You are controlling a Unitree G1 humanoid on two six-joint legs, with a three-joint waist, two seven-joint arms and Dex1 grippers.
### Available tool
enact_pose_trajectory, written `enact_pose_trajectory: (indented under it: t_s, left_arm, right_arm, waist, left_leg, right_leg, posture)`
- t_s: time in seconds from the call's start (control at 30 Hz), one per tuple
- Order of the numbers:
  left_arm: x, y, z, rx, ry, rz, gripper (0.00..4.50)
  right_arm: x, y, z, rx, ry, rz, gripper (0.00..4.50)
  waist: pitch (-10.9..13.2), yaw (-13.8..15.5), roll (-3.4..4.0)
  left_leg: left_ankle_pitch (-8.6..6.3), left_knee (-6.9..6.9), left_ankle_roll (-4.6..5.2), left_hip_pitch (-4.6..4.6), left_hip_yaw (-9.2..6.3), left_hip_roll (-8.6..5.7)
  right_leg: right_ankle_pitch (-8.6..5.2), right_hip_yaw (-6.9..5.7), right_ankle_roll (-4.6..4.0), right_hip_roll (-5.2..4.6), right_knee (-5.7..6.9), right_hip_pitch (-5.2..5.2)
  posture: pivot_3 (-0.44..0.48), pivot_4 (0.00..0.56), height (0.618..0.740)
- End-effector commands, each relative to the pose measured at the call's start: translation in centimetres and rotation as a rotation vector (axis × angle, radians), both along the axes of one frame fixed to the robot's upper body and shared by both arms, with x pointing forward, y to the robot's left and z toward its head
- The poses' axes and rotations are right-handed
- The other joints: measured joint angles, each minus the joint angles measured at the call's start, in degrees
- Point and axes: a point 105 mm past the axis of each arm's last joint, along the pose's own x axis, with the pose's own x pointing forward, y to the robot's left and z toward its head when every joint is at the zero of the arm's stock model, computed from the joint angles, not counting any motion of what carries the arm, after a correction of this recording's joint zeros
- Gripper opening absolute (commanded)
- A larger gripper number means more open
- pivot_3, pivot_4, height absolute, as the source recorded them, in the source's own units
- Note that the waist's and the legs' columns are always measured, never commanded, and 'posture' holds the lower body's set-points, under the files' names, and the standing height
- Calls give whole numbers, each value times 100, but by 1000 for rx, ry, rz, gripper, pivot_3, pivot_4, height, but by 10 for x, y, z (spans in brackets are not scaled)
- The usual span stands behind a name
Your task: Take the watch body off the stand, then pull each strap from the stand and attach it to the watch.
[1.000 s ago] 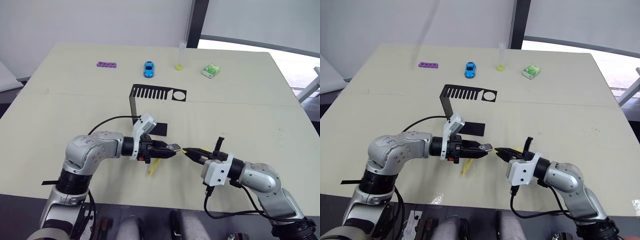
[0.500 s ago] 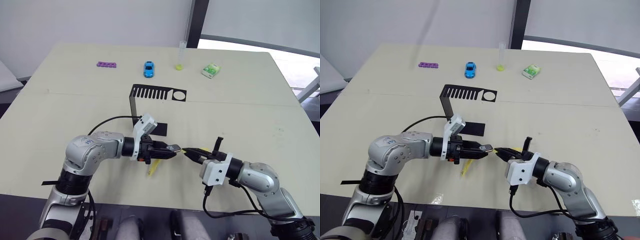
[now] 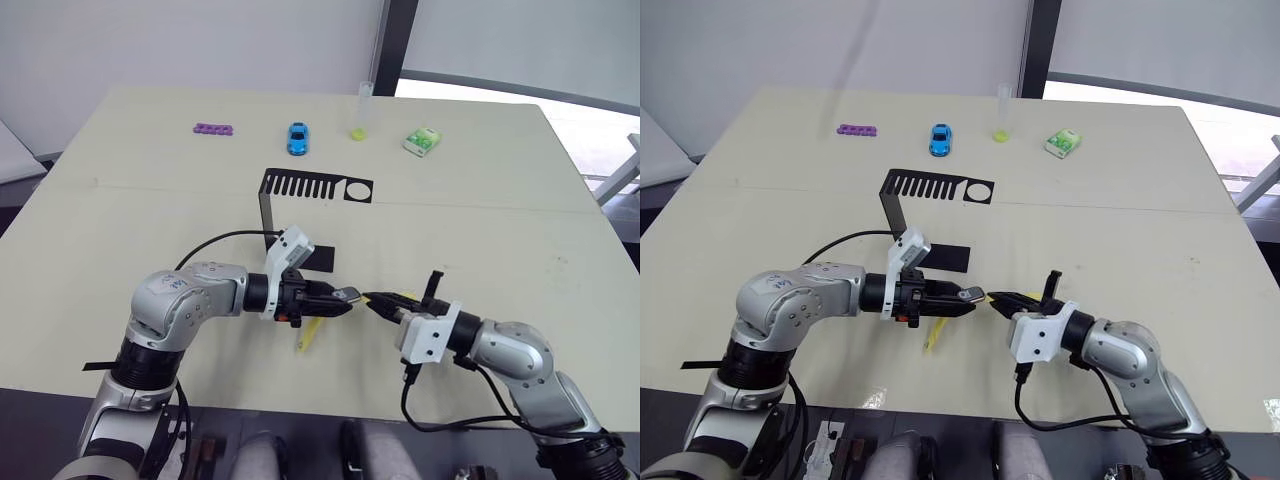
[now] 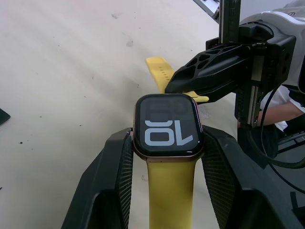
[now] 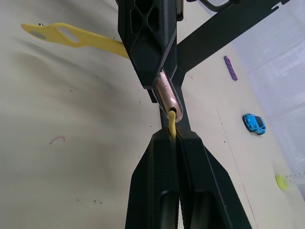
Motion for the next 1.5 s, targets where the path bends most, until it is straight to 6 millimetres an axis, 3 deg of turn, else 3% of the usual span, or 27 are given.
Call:
enact_pose_trajectory:
  t_s: [0.03, 0.87, 1.5]
  left_arm:
    - [-18, -20, 4, -16, -14, -120, 1593]
    - [-16, -20, 4, -9, -18, -100, 1593]
    - [4, -12, 1, 12, -65, 17, 1593]
  right_arm:
    - [-9, 16, 25, 48, -105, 65, 0]
    - [-11, 19, 24, 46, -93, 67, 0]
    - [-15, 14, 25, 40, -101, 71, 0]
  waist:
    - [0, 0, 0]
    - [0, -1, 0]
    - [0, 0, 0]
  left_leg:
    - [0, 0, 0, 0, 0, 0]
    - [0, 0, 0, 0, 0, 0]
    - [0, 0, 0, 0, 0, 0]
  right_leg:
    - [0, 0, 0, 0, 0, 0]
    - [0, 0, 0, 0, 0, 0]
    - [0, 0, 0, 0, 0, 0]
  posture:
    - [0, 150, 740]
    - [0, 150, 740]
    - [0, 150, 740]
